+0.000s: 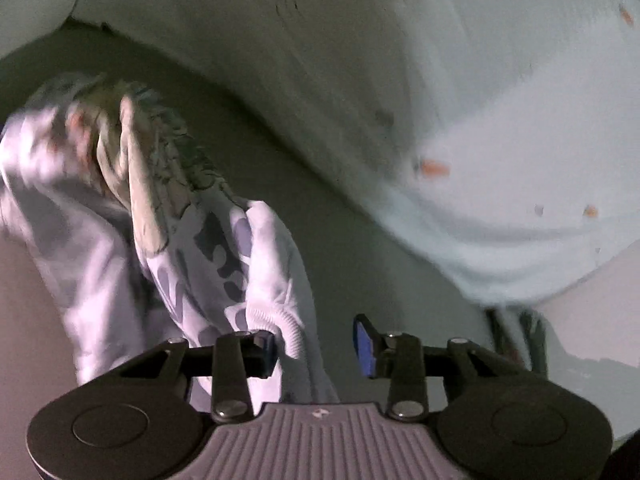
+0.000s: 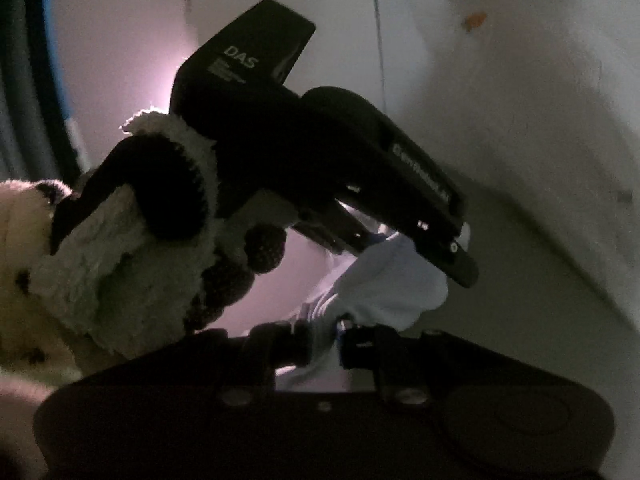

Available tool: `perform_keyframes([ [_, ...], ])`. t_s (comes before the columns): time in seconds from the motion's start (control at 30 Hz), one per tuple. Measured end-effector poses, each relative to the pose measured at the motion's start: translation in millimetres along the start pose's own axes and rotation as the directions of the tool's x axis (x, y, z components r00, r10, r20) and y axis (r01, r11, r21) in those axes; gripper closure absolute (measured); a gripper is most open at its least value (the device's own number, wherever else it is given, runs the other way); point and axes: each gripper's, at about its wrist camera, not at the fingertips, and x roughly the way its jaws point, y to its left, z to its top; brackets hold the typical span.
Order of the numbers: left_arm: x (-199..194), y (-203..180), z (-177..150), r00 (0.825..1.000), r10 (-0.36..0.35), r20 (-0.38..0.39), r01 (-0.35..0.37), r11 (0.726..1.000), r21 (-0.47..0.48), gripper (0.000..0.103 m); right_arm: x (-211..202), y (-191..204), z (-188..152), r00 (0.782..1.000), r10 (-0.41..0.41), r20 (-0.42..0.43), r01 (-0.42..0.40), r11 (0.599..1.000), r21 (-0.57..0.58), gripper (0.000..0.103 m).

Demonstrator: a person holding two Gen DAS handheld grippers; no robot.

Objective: Fold clothes

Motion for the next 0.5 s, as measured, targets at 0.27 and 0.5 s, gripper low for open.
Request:
perform_keyframes([
  [0.27,15.8,4.2,-51.0,0.983,0.175,-0.055,-0.178,0.983,-0.05,0.066,-43.5,-19.4,-56.0,0.981,-0.163,-0.104,0.151,0.983,-0.107,0.049],
  [0.5,-0.3,3.8,-65.0,0.97,0.239,-0.053,-0.24,0.97,-0.022,0.062,11.3,-30.4,-59.9,0.922,-0.378,-0.081,0.3,0.831,-0.469,0.041],
])
